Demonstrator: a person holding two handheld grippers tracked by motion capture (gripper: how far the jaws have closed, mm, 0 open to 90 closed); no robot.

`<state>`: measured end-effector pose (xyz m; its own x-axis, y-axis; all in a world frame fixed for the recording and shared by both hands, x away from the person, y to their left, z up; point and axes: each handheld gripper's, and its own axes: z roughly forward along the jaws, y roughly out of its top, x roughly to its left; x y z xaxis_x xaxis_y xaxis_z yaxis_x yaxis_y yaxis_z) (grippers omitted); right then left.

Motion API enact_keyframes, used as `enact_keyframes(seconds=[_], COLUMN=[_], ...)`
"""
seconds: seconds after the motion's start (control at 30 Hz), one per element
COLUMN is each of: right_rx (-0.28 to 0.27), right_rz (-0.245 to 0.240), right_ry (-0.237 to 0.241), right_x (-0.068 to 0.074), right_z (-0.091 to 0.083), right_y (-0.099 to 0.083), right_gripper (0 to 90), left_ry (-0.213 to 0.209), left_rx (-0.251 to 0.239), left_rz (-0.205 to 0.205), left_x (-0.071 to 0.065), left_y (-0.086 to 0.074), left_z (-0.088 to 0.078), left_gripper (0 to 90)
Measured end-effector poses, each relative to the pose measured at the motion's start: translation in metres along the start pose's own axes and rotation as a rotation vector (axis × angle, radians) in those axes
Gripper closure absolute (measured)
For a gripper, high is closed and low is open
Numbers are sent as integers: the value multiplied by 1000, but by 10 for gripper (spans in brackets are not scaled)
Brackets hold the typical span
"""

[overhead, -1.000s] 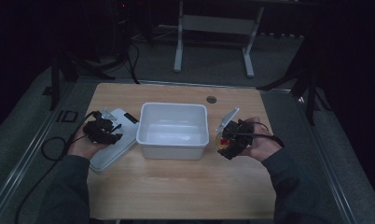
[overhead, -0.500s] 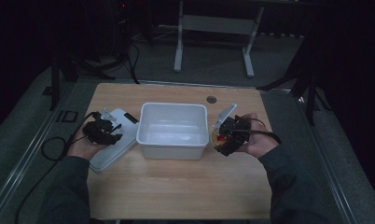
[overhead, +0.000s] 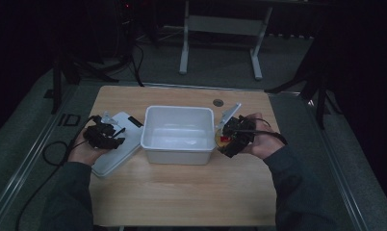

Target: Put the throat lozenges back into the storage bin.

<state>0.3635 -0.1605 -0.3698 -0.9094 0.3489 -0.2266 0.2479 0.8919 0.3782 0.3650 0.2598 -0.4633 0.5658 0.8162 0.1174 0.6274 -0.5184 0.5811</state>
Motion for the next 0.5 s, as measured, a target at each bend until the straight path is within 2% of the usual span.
enact_keyframes(seconds=[0.5], right_rx=[5], right_rz=[-17], right_ry=[24], right_x=[-1], right_z=[5], right_y=[19], right_gripper=[200], left_ry=[-2], left_rx=[2], left_rz=[3], left_x=[0], left_y=[0], left_z=[0], left_gripper=[482])
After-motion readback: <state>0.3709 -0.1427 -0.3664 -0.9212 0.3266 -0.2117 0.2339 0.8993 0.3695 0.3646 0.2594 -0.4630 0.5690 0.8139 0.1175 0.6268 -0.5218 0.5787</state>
